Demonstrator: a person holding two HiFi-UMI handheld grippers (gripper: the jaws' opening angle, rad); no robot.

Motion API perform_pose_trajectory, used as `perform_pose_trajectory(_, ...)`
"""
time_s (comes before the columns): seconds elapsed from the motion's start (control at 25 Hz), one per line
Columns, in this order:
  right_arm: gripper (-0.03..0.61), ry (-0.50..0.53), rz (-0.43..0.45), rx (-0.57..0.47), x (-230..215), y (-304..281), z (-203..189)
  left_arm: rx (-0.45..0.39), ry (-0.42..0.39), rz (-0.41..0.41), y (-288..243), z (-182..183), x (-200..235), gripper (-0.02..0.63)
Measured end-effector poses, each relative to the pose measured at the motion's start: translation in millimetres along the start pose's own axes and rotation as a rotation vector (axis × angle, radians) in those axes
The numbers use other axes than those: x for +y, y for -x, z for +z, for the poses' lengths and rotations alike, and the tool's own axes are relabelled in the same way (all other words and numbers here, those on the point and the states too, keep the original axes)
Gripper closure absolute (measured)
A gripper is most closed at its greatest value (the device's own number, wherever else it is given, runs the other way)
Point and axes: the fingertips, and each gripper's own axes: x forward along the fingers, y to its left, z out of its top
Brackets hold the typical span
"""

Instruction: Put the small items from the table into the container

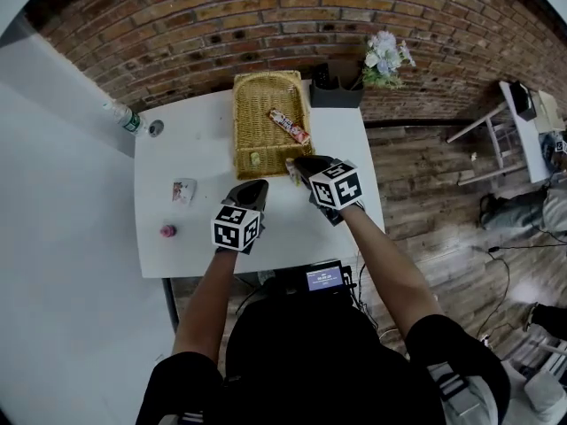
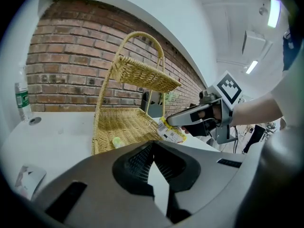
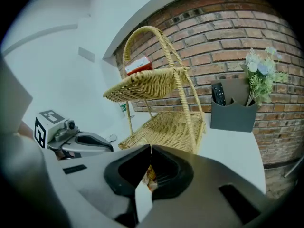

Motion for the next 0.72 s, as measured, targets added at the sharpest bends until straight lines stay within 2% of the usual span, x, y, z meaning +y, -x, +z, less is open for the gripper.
perform_pose_trajectory(0.48, 0.557, -0.013, -0.02, -0.022, -14.0, -17.2, 14.3, 0.005, 0.006, -0.002, -9.6, 5.4, 7.4, 0.606)
perform_pose_trajectory(0.72, 0.557, 0.015, -0.043, -0.024, -16.2, -22.4, 15.6, 0.007, 0.011, -0.001, -10.0, 3.5, 9.8, 0.606)
